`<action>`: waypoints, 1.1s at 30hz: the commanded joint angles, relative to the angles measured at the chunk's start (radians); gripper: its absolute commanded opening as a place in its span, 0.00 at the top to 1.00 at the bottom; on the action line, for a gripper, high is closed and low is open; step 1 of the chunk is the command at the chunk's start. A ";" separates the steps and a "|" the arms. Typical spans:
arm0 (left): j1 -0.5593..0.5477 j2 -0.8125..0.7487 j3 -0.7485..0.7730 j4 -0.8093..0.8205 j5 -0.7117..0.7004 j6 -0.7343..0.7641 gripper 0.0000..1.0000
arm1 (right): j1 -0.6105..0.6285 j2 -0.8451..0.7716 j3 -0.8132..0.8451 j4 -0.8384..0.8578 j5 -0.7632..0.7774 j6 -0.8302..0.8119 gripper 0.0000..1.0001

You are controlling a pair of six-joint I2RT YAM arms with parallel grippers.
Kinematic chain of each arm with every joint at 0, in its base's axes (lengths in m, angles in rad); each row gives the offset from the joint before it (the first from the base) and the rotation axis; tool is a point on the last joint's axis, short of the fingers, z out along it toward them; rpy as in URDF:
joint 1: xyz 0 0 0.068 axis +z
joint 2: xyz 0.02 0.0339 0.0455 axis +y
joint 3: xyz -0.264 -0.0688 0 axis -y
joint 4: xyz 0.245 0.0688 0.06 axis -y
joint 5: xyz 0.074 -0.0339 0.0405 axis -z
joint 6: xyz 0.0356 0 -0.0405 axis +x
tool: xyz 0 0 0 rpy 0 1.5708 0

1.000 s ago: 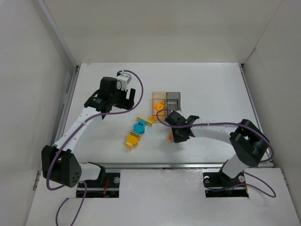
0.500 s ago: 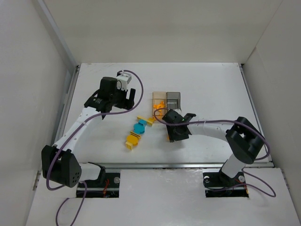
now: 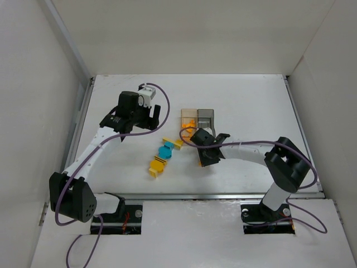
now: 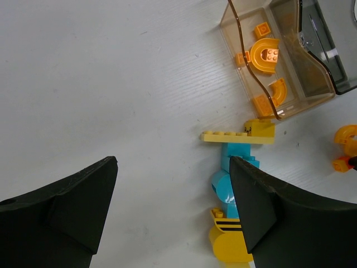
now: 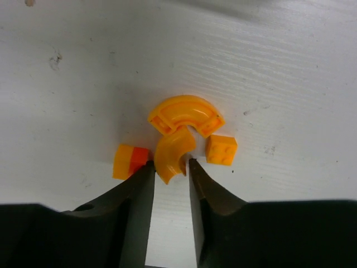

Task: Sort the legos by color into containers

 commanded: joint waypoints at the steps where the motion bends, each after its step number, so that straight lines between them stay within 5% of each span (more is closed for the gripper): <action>1: 0.006 -0.033 0.008 0.027 0.007 -0.012 0.22 | 0.009 0.063 0.003 0.014 0.037 -0.031 0.66; 11: 0.006 -0.033 0.019 0.018 -0.004 -0.003 0.22 | 0.009 0.004 -0.009 -0.026 0.028 -0.011 1.00; 20: 0.006 0.012 0.055 -0.002 -0.004 0.019 0.22 | 0.018 -0.236 0.214 -0.195 0.066 -0.064 1.00; 33: 0.006 0.032 0.077 -0.078 -0.024 0.046 0.22 | -0.106 0.230 0.704 -0.069 0.040 -0.256 1.00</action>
